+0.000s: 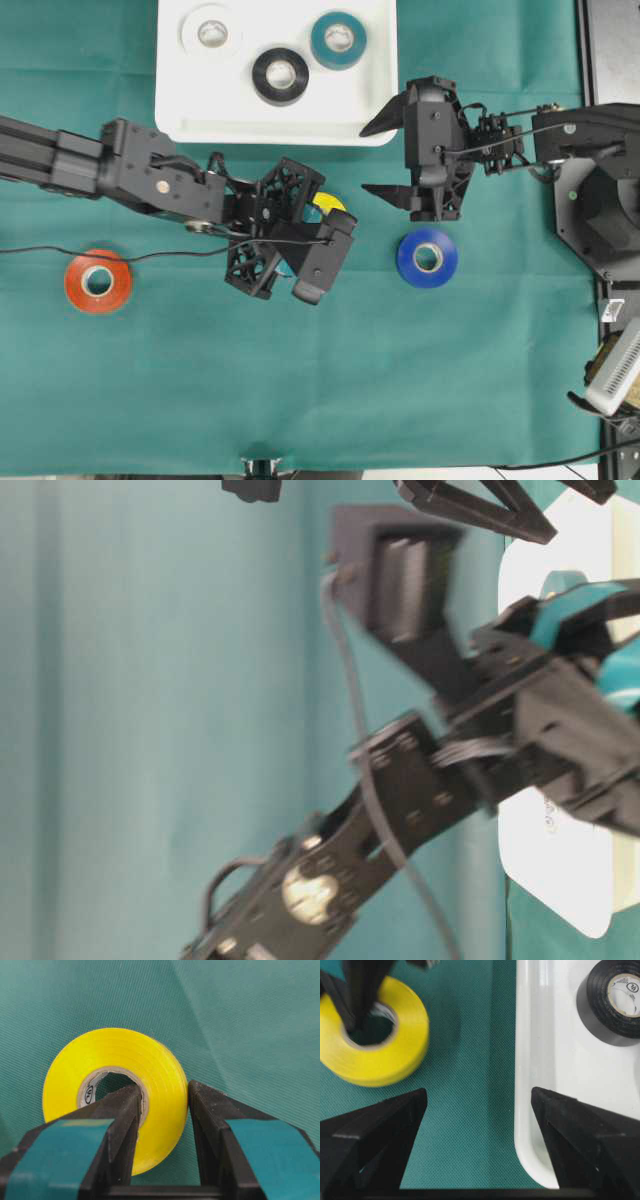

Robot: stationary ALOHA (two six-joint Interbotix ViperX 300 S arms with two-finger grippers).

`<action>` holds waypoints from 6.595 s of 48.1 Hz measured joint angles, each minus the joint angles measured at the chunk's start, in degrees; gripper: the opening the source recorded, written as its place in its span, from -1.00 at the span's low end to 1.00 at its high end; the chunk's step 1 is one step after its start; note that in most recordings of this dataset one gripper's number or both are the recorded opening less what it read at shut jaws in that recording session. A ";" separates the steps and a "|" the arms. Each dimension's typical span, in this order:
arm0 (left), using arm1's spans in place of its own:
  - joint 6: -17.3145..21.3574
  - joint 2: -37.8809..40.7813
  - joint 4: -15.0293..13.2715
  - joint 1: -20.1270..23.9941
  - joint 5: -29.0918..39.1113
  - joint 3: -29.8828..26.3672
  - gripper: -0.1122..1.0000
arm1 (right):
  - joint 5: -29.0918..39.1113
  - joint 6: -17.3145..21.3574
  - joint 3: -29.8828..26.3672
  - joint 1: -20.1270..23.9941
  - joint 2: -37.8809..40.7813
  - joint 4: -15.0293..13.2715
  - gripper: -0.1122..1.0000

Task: Put the tape alternately from left to right into the white case.
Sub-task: 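Close the left gripper on the yellow roll's rim and lift, then carry the yellow roll into the tray's lower left and release, then withdraw the left gripper back to the left side, then move the right gripper down over the blue tape roll, then close the right gripper on the blue roll's rim and lift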

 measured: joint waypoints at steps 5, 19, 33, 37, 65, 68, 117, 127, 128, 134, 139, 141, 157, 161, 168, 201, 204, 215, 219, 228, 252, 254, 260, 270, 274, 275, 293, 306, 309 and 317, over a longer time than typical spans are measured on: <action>0.00 -2.20 0.00 -0.62 0.00 1.14 -0.31 | 0.00 -0.09 0.00 0.00 0.00 0.00 0.70; -0.18 -5.89 0.00 -0.79 -0.09 3.52 -0.31 | 0.00 -0.09 0.00 0.00 0.00 0.09 0.70; -0.18 -10.20 0.00 1.93 0.00 7.47 -0.31 | -0.09 0.00 0.09 0.00 0.00 0.09 0.70; -0.18 -11.95 0.00 4.04 0.00 9.49 -0.31 | -0.09 -0.09 0.26 0.00 0.00 0.00 0.70; -0.44 -21.97 0.00 14.41 -0.70 22.85 -0.31 | -0.97 0.00 0.35 0.00 0.00 0.09 0.70; -0.53 -22.50 0.00 15.82 -1.32 23.82 -0.31 | -0.97 0.00 0.35 0.00 0.00 0.09 0.70; -0.18 -23.03 0.00 19.51 -5.36 27.42 0.65 | -1.05 0.00 0.35 0.00 0.00 0.09 0.70; -0.35 -23.03 0.00 19.51 -5.36 27.51 1.00 | -1.05 0.00 0.35 0.00 0.00 0.00 0.70; -0.35 -23.03 0.00 19.42 -5.36 27.51 1.00 | -1.05 -0.09 0.35 0.00 0.00 0.09 0.70; -0.35 -23.12 0.00 19.51 -5.36 27.51 1.00 | -1.05 0.00 0.35 -0.09 0.00 0.09 0.70; -0.35 -23.03 0.00 19.42 -5.36 27.60 1.00 | -0.97 0.00 0.35 0.00 0.00 0.00 0.70; -0.35 -23.03 0.09 19.51 -5.36 27.51 1.00 | -1.05 0.00 0.35 0.00 0.00 0.00 0.70; -0.70 -25.84 0.00 18.28 -5.36 29.44 1.00 | -1.05 0.00 0.35 0.00 0.00 0.00 0.70; -0.79 -27.16 0.00 17.14 -5.36 30.50 1.00 | -1.05 0.00 0.35 0.00 0.00 0.00 0.70; -1.23 -29.27 -0.09 15.03 -5.36 31.82 1.00 | -1.05 0.00 0.35 0.00 0.00 0.09 0.70; -16.44 -33.31 -0.09 5.01 -5.36 35.33 1.00 | -1.05 0.00 0.35 -0.09 0.00 0.00 0.70; -16.44 -33.31 -0.18 5.01 -5.36 35.42 1.00 | -0.97 0.00 0.35 0.00 0.00 0.00 0.70; -16.44 -33.31 -0.09 5.01 -6.59 35.42 1.00 | -0.97 0.00 0.53 0.00 0.00 0.00 0.70; -16.44 -33.31 -0.18 4.92 -6.77 35.42 1.00 | -1.05 0.09 0.79 0.35 0.00 0.00 0.70; -16.52 -33.31 -0.18 4.92 -6.77 35.42 1.00 | -1.05 0.09 1.93 2.64 -1.05 0.09 0.70; -16.52 -33.31 -0.09 4.92 -9.14 35.51 1.00 | -0.62 6.68 10.37 9.32 -10.81 0.09 0.70; -16.52 -33.22 -0.18 4.92 -9.40 35.51 1.00 | -0.62 6.94 11.07 9.67 -12.04 0.09 0.70; -16.52 -33.22 -0.18 4.92 -10.11 35.51 1.00 | -0.53 7.29 13.01 10.46 -15.38 0.09 0.70; -16.52 -33.31 -0.18 4.92 -10.63 35.51 1.00 | -0.53 7.38 14.33 10.55 -18.02 0.09 0.70; -16.52 -33.31 -0.18 4.92 -10.72 35.51 1.00 | -0.53 7.47 14.33 10.81 -17.84 0.09 0.70; -16.52 -33.22 -0.09 4.92 -10.72 35.51 1.00 | -0.53 7.47 14.33 10.99 -17.67 0.09 0.70; -16.52 -33.31 -0.09 4.92 -10.63 35.51 1.00 | -0.53 12.92 14.33 14.15 -11.16 0.09 0.70; -16.52 -32.96 -0.09 4.92 -10.72 35.51 1.00 | -0.62 13.89 13.97 14.24 -5.19 0.09 0.69; -16.52 -32.61 -0.09 4.92 -10.72 35.51 1.00 | -0.70 13.89 13.62 14.24 -4.04 0.09 0.69; -16.52 -32.17 -0.18 4.92 -10.72 35.51 1.00 | -0.70 13.89 12.48 14.24 -2.37 0.09 0.69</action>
